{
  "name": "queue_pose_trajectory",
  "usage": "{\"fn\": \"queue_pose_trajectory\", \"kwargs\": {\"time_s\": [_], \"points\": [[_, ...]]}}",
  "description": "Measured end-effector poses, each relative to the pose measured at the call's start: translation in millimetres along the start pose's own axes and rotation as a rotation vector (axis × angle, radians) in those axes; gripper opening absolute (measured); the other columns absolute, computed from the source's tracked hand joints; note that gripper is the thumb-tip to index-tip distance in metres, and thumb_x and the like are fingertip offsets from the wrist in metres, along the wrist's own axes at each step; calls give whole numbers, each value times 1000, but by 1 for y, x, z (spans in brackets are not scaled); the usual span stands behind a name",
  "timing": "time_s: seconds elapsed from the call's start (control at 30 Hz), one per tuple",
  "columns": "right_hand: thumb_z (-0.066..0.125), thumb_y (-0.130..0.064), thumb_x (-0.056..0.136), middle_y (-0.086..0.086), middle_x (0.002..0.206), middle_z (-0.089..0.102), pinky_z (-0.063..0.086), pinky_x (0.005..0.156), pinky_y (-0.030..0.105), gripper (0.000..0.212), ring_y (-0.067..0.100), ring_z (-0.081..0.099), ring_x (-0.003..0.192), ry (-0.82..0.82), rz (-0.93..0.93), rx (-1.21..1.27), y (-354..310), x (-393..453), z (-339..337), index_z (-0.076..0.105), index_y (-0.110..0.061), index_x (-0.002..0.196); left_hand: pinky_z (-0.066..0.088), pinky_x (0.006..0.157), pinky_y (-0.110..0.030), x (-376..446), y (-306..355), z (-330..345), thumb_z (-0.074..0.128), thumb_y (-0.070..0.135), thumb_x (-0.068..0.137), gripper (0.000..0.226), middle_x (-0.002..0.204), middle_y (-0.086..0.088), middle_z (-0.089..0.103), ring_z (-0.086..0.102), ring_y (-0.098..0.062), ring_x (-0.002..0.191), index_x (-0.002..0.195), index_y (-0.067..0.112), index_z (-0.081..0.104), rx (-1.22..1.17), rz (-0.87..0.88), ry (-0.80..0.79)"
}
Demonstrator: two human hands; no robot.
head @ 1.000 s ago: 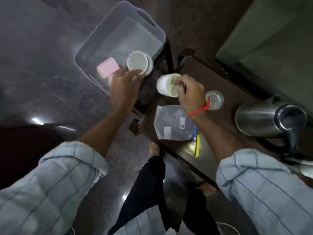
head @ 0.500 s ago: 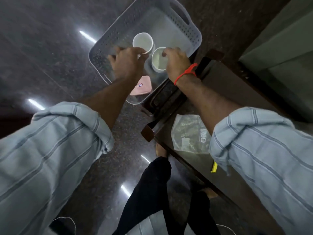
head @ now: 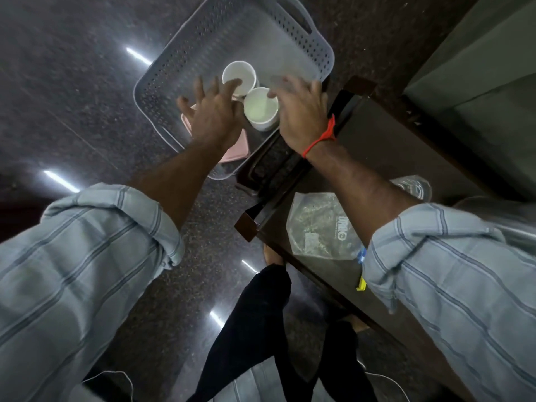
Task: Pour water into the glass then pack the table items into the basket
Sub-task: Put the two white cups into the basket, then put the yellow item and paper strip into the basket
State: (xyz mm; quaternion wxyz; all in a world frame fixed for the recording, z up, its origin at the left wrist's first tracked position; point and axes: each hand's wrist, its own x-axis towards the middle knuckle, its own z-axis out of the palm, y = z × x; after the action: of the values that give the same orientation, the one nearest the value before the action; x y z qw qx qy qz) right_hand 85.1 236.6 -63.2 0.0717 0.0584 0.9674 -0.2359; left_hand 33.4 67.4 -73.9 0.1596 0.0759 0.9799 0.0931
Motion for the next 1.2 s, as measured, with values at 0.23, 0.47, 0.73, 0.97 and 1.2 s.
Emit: {"fn": "queue_pose_trajectory", "kwargs": {"time_s": [0.23, 0.47, 0.73, 0.97, 1.2], "points": [[51, 1, 90, 15, 115, 63, 42, 96, 43, 30, 35, 58, 107, 343, 78, 243, 94, -120, -2, 69, -8, 112, 23, 111, -42, -89, 42, 23, 54, 20, 84, 57, 154, -4, 41, 33, -31, 141, 139, 33, 49, -239, 357, 374], [69, -22, 83, 20, 105, 63, 38, 89, 42, 25, 39, 56, 100, 254, 595, 151, 192, -296, 52, 62, -5, 101, 30, 110, -60, -202, 109, 125, 61, 38, 89, 65, 155, -6, 27, 30, -35, 140, 149, 34, 35, -88, 295, -239], [71, -40, 80, 21, 148, 39, 41, 99, 53, 76, 45, 44, 126, -7, 1047, -8, 212, -391, 86, 41, -17, 145, 49, 93, -50, -284, 156, 197, 57, 38, 94, 40, 125, -10, 54, 58, -35, 114, 130, 24, 50, -125, 283, -340], [69, -47, 84, 12, 128, 53, 37, 94, 49, 40, 40, 46, 119, -84, 879, -138, 263, -386, 87, 58, -26, 116, 52, 89, -48, -316, 202, 259, 53, 71, 89, 65, 120, -14, 65, 66, -41, 111, 123, 15, 54, 66, 30, -587], [57, -25, 96, 15, 97, 68, 46, 83, 46, 17, 39, 61, 97, 23, 798, 320, 261, -393, 79, 63, -9, 97, 51, 90, -47, -316, 195, 239, 55, 56, 90, 40, 113, -14, 67, 66, -44, 108, 111, 21, 56, -11, 63, -641]]}}
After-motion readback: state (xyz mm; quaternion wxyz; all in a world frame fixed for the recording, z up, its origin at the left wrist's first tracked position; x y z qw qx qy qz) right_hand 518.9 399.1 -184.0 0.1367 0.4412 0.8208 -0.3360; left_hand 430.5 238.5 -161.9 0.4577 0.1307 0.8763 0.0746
